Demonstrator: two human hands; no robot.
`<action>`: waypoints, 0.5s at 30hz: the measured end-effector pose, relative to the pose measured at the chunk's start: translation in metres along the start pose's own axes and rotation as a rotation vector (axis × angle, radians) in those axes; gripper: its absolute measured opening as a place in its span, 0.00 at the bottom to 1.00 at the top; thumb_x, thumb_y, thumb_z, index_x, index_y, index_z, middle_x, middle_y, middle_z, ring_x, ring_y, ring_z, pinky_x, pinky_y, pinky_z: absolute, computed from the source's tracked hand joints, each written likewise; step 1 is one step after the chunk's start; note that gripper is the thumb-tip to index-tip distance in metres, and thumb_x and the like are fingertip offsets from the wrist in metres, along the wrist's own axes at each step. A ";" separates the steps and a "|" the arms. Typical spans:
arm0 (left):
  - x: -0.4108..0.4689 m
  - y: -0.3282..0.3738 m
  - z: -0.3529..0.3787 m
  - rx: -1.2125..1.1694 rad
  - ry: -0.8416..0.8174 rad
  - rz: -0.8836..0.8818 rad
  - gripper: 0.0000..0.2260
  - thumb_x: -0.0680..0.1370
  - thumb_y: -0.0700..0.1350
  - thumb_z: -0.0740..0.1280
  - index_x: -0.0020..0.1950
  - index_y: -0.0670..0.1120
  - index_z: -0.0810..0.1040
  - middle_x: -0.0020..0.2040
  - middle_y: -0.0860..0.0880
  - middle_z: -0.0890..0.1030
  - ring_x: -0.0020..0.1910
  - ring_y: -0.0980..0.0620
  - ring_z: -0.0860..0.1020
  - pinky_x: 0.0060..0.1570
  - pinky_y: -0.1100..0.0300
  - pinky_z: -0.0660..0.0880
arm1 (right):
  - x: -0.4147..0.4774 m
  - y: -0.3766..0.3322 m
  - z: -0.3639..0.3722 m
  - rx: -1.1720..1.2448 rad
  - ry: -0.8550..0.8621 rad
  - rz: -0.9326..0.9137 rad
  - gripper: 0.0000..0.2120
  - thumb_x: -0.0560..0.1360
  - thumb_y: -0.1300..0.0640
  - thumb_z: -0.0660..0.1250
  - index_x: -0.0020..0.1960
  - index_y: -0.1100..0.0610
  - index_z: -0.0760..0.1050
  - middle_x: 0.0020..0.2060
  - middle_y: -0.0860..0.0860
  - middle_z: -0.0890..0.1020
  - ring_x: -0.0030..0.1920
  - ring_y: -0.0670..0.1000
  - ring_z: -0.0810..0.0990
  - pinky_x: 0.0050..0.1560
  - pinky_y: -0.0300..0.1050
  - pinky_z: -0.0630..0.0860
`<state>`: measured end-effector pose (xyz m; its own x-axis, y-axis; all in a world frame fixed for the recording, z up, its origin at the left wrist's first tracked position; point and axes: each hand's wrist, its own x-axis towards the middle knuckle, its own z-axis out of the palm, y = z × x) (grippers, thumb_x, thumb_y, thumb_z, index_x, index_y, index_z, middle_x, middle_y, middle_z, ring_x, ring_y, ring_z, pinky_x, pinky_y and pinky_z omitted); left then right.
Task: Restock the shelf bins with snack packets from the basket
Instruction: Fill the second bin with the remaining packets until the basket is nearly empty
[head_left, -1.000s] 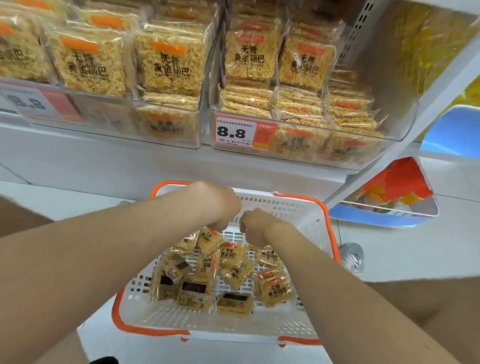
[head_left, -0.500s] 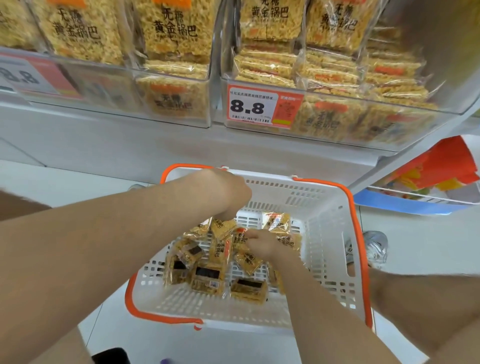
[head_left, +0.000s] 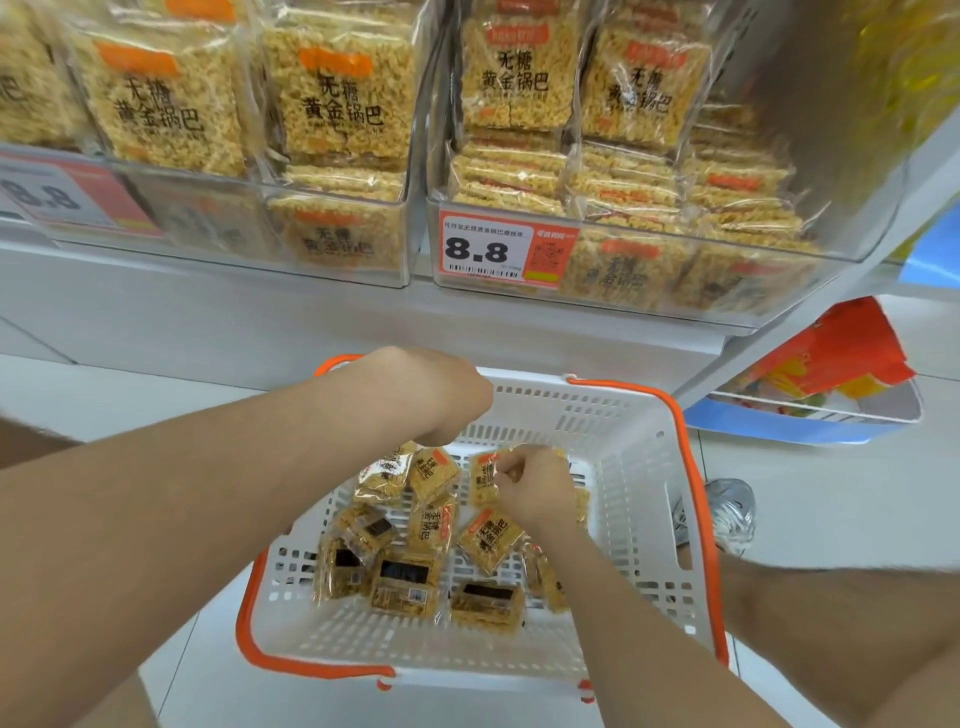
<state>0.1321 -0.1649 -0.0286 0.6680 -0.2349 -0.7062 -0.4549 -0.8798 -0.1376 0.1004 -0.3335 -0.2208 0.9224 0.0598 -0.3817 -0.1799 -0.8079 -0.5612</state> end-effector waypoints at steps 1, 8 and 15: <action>0.003 0.001 -0.001 0.010 -0.003 0.015 0.20 0.82 0.33 0.61 0.73 0.45 0.74 0.54 0.48 0.74 0.37 0.49 0.67 0.32 0.58 0.66 | 0.000 -0.002 -0.007 0.043 0.025 -0.030 0.07 0.76 0.62 0.70 0.48 0.50 0.80 0.39 0.42 0.81 0.37 0.43 0.79 0.41 0.46 0.81; -0.020 -0.001 -0.019 -0.091 0.060 -0.038 0.21 0.81 0.40 0.71 0.73 0.46 0.72 0.62 0.47 0.78 0.48 0.47 0.77 0.35 0.60 0.71 | -0.029 -0.040 -0.068 0.621 0.107 -0.102 0.25 0.77 0.67 0.67 0.64 0.46 0.63 0.44 0.59 0.75 0.33 0.54 0.74 0.33 0.51 0.72; -0.065 -0.010 -0.048 -0.243 0.246 0.085 0.54 0.61 0.70 0.81 0.80 0.54 0.59 0.72 0.53 0.74 0.67 0.48 0.75 0.62 0.51 0.77 | -0.071 -0.087 -0.124 0.813 0.317 -0.365 0.13 0.75 0.64 0.63 0.56 0.52 0.77 0.31 0.49 0.70 0.28 0.49 0.64 0.29 0.45 0.63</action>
<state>0.1212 -0.1608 0.0522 0.7687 -0.3781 -0.5159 -0.3812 -0.9185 0.1051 0.0927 -0.3400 -0.0541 0.9972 -0.0308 0.0687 0.0650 -0.1069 -0.9921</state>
